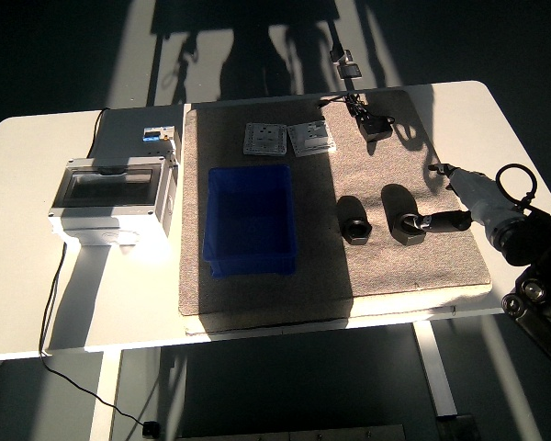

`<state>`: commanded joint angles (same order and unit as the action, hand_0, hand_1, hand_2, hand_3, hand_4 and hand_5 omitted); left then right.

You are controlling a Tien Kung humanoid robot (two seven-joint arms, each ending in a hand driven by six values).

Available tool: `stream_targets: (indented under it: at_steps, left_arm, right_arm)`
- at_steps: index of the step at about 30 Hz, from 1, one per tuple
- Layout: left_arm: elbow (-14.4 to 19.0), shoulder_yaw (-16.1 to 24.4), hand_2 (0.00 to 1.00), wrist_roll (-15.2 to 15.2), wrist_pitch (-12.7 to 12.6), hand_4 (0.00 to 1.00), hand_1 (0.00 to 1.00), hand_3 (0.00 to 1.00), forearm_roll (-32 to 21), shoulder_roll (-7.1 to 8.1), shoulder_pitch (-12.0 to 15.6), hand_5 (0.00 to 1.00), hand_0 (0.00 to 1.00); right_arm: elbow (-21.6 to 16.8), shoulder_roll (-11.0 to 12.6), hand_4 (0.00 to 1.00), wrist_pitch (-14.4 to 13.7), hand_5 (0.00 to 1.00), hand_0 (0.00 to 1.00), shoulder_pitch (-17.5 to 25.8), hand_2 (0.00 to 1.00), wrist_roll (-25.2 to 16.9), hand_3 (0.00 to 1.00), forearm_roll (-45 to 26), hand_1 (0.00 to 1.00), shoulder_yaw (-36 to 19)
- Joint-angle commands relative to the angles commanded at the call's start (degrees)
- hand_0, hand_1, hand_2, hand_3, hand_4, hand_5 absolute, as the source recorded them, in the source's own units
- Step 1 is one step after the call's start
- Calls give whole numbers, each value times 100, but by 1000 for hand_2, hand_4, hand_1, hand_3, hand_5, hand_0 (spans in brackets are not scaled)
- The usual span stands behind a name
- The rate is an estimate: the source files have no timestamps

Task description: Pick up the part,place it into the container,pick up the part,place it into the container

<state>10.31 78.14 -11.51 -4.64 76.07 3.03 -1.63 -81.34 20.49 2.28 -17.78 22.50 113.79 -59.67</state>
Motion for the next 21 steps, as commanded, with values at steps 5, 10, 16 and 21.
stream_targets:
  at_steps: [5,10,16,21]
  left_arm:
    - [0,-3,603,1,1,674,626,667,15,4,-8,611,697]
    - [0,8,607,-19,7,670,626,669,38,5,-10,624,698]
    - [0,43,609,-42,11,671,627,670,96,1,-5,626,698]
    - [0,72,609,-56,20,671,627,670,145,5,4,626,698]
  right_arm:
    - [243,-44,984,-35,485,965,-92,882,-21,905,-8,735,187]
    - [439,-71,983,-151,486,945,-169,859,-60,889,-127,685,457]
    - [652,-129,981,-326,482,892,-219,804,-76,863,-194,530,693]
    - [708,-131,981,-515,482,892,-236,804,-84,863,-124,530,816]
